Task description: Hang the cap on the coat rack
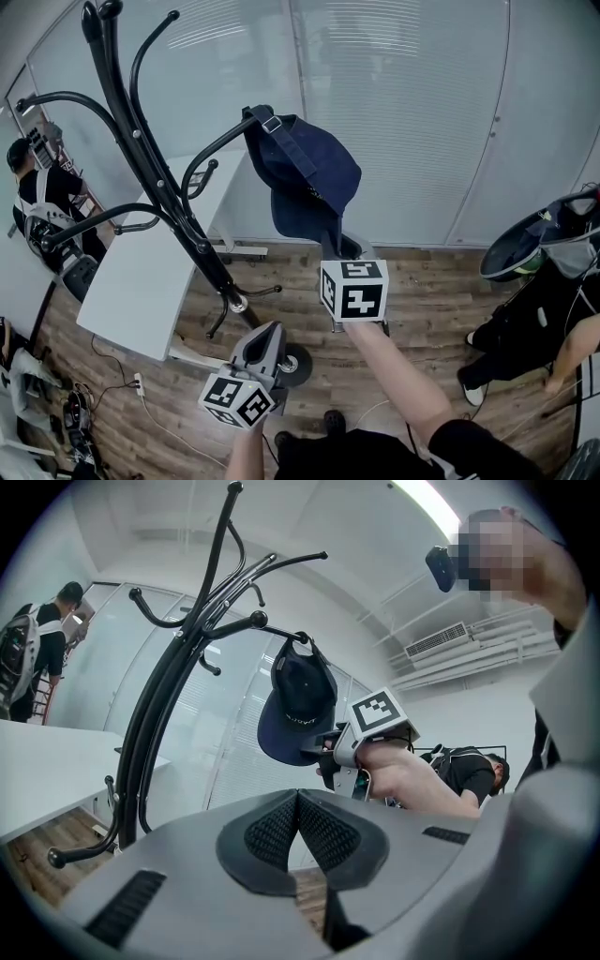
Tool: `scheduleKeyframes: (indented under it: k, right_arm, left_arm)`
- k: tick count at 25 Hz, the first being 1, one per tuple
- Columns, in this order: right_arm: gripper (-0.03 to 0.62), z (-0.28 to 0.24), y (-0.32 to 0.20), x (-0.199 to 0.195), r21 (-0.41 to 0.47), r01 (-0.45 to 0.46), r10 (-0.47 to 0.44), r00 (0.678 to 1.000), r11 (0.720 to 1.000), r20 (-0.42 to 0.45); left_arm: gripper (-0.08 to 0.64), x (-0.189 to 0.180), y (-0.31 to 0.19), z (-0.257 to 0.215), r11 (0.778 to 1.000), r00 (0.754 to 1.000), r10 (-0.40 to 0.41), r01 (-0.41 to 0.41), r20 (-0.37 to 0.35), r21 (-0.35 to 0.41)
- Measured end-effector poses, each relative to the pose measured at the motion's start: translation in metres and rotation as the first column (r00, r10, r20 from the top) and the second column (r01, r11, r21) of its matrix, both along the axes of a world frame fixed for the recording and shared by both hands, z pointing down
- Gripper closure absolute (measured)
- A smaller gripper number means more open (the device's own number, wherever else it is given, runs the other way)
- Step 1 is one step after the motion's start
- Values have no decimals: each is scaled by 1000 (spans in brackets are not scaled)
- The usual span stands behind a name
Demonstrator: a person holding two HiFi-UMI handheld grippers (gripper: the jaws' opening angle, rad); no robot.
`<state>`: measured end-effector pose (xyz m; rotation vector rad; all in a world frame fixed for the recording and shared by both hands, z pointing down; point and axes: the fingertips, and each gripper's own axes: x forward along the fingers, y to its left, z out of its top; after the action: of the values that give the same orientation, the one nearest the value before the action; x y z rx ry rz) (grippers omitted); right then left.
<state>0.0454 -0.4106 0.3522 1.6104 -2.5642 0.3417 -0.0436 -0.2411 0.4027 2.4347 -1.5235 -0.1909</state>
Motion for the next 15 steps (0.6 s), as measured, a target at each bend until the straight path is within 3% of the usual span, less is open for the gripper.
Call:
scheduleKeyframes:
  k: [15]
  right_arm:
    - [549,3,1,-3,17,3,-3,1000,1000,-23]
  left_arm:
    - [546,2,9,5,1000,1000,-12,12,0,-17]
